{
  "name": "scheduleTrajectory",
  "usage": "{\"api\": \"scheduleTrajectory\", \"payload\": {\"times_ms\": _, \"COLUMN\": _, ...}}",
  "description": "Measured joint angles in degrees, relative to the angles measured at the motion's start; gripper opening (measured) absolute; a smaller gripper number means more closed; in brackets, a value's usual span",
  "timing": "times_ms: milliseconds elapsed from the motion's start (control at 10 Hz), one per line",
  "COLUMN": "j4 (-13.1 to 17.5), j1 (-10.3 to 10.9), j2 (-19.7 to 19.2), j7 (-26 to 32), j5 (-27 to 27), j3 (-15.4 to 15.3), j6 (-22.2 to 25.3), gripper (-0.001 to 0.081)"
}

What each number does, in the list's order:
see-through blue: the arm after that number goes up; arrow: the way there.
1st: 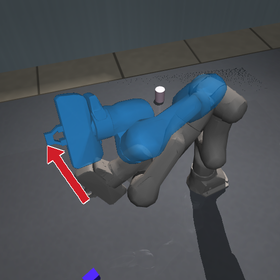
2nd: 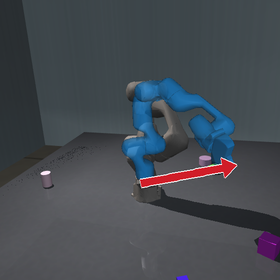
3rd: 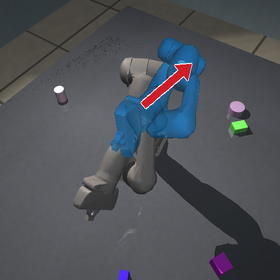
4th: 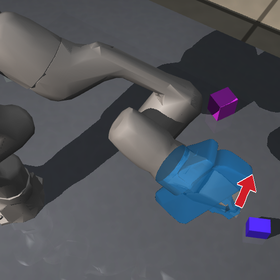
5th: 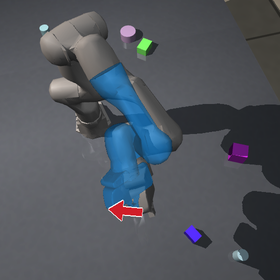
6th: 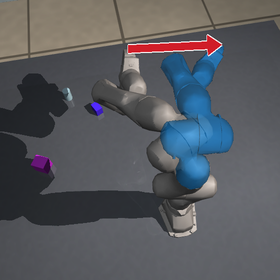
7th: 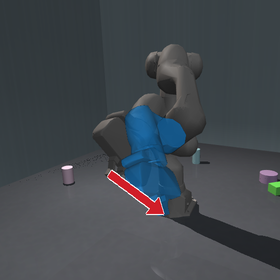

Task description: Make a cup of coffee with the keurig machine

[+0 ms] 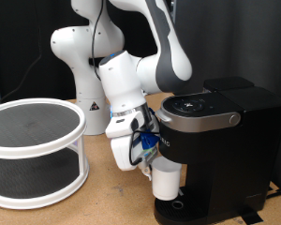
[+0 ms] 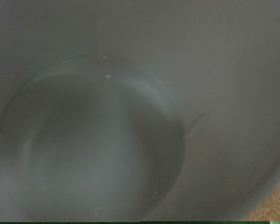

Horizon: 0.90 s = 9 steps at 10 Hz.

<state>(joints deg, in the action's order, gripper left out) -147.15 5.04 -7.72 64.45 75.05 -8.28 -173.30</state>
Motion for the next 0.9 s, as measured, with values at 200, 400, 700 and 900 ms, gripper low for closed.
{"api": "scheduleTrajectory", "payload": {"times_ms": 200, "j4": 1.1, "j1": 0.0, "j2": -0.9, "j7": 2.0, "j5": 2.7, "j3": -1.3, "j6": -0.6, "gripper": 0.0071}}
{"api": "scheduleTrajectory", "payload": {"times_ms": 400, "j4": 1.7, "j1": 0.0, "j2": -1.8, "j7": 4.3, "j5": 5.6, "j3": -2.3, "j6": -1.2, "gripper": 0.0071}}
{"api": "scheduleTrajectory", "payload": {"times_ms": 700, "j4": 2.6, "j1": 0.0, "j2": -2.5, "j7": 7.4, "j5": 9.6, "j3": -3.0, "j6": -1.7, "gripper": 0.0071}}
{"api": "scheduleTrajectory", "payload": {"times_ms": 900, "j4": 2.8, "j1": 0.0, "j2": -2.6, "j7": 7.8, "j5": 10.7, "j3": -3.2, "j6": -1.9, "gripper": 0.008}}
